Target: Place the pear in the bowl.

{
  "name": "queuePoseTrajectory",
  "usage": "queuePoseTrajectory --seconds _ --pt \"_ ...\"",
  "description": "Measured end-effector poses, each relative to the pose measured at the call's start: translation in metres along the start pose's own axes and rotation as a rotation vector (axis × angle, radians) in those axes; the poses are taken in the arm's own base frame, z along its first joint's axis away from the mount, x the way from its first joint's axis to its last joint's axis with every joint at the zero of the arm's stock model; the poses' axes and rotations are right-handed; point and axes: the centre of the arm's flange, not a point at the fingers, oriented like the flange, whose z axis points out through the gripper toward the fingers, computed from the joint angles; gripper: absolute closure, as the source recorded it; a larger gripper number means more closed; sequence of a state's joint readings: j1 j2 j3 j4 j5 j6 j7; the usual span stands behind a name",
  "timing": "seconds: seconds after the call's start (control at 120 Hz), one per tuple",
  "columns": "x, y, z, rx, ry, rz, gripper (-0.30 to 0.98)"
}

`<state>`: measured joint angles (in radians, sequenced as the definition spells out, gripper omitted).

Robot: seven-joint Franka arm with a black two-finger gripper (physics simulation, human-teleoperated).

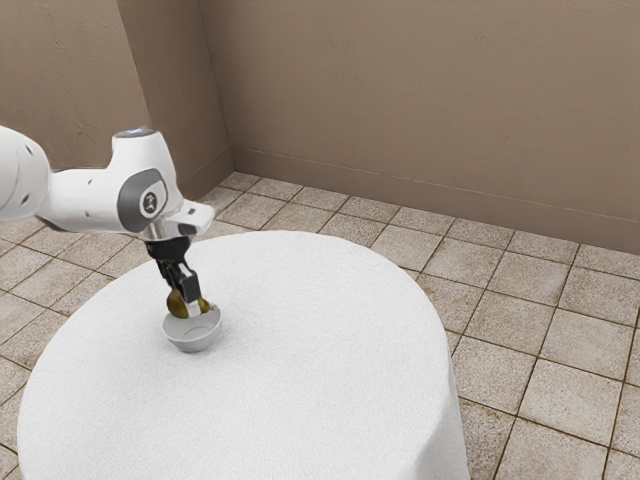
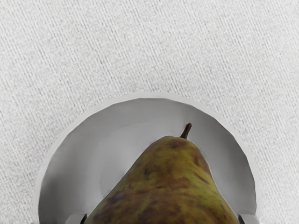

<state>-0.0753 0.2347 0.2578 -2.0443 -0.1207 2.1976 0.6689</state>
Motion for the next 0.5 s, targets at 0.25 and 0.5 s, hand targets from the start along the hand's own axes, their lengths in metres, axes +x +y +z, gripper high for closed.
queuePoseTrajectory --seconds 0.25,0.5 --pt "-0.001 0.002 0.009 -0.025 0.009 0.012 0.20" --pt "0.009 0.002 -0.011 -0.022 0.036 0.050 0.06"
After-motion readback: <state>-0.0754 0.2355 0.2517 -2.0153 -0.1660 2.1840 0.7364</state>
